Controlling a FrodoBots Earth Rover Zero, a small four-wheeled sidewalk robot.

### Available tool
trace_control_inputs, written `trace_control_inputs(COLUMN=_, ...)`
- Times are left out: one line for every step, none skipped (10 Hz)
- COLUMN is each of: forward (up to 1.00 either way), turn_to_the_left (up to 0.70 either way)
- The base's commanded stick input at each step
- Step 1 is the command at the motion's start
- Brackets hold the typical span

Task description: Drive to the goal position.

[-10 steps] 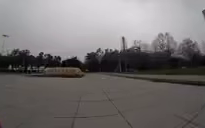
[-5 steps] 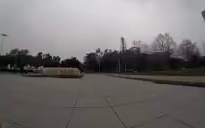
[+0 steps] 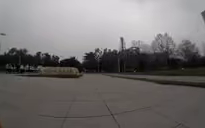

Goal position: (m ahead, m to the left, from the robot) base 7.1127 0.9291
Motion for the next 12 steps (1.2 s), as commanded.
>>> trace_control_inputs(forward=0.7, turn_to_the_left=0.34)
trace_control_inputs(forward=0.7, turn_to_the_left=0.22)
trace_control_inputs(forward=0.7, turn_to_the_left=0.03)
trace_control_inputs(forward=0.7, turn_to_the_left=-0.01)
trace_control_inputs(forward=0.7, turn_to_the_left=-0.01)
trace_control_inputs(forward=0.7, turn_to_the_left=-0.01)
trace_control_inputs(forward=0.7, turn_to_the_left=-0.01)
trace_control_inputs(forward=0.7, turn_to_the_left=-0.01)
trace_control_inputs(forward=0.7, turn_to_the_left=-0.01)
trace_control_inputs(forward=0.7, turn_to_the_left=-0.01)
trace_control_inputs(forward=0.7, turn_to_the_left=-0.01)
trace_control_inputs(forward=0.7, turn_to_the_left=-0.01)
